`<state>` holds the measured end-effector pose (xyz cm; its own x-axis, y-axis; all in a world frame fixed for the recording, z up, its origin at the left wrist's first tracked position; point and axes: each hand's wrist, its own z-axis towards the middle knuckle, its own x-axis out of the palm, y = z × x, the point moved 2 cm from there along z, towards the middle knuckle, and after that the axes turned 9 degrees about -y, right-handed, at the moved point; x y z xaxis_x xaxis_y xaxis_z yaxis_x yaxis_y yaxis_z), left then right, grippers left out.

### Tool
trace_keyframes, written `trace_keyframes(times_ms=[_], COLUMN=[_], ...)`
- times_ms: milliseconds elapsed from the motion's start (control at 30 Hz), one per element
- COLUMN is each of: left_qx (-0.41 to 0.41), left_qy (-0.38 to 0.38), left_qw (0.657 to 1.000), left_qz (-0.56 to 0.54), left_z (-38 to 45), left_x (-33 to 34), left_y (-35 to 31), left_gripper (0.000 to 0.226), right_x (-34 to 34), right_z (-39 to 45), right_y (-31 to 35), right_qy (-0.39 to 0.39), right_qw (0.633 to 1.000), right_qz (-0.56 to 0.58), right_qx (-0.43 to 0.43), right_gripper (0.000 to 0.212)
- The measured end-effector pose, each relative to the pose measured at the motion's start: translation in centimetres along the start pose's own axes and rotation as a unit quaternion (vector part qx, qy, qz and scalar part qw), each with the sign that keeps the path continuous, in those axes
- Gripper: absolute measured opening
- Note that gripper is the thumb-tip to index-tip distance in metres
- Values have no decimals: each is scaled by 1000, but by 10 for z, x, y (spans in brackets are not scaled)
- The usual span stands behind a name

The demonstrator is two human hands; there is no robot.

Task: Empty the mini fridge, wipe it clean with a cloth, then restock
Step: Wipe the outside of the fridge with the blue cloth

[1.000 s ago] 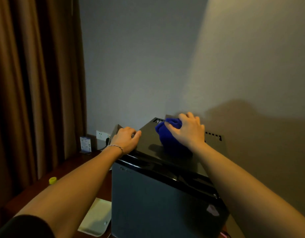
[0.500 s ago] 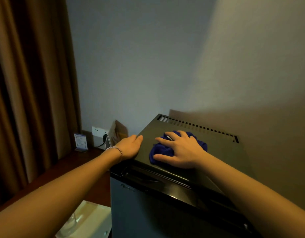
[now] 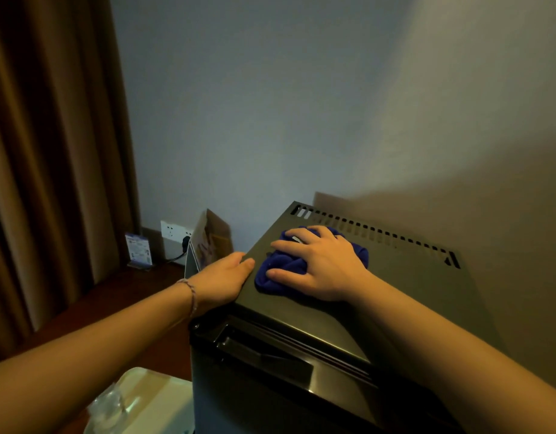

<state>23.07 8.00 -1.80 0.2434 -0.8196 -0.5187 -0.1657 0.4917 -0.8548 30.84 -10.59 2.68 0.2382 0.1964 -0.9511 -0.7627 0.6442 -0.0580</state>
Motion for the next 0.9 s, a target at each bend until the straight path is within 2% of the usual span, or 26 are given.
trace_keyframes(times_ms=[133, 500, 667, 833, 900], left_qx=[26, 32, 19, -9, -32], left_qy=[-29, -31, -43, -73, -70], left_qw=[998, 997, 998, 997, 997], left_qz=[54, 66, 48, 34, 4], left_z=[-1, 4, 1, 3, 4], left_x=[-1, 1, -2, -3, -3], left_y=[-2, 2, 3, 4, 7], left_gripper=[33, 34, 40, 36, 42], right_x=[10, 22, 17, 7, 2], right_z=[30, 87, 75, 39, 21], right_y=[-7, -23, -12, 8, 20], right_qy=[-11, 23, -2, -13, -13], right_qw=[1000, 991, 991, 997, 998], right_qz=[-10, -18, -19, -10, -3], right_qx=[22, 134, 129, 75, 65], right_gripper=[77, 73, 69, 60, 61])
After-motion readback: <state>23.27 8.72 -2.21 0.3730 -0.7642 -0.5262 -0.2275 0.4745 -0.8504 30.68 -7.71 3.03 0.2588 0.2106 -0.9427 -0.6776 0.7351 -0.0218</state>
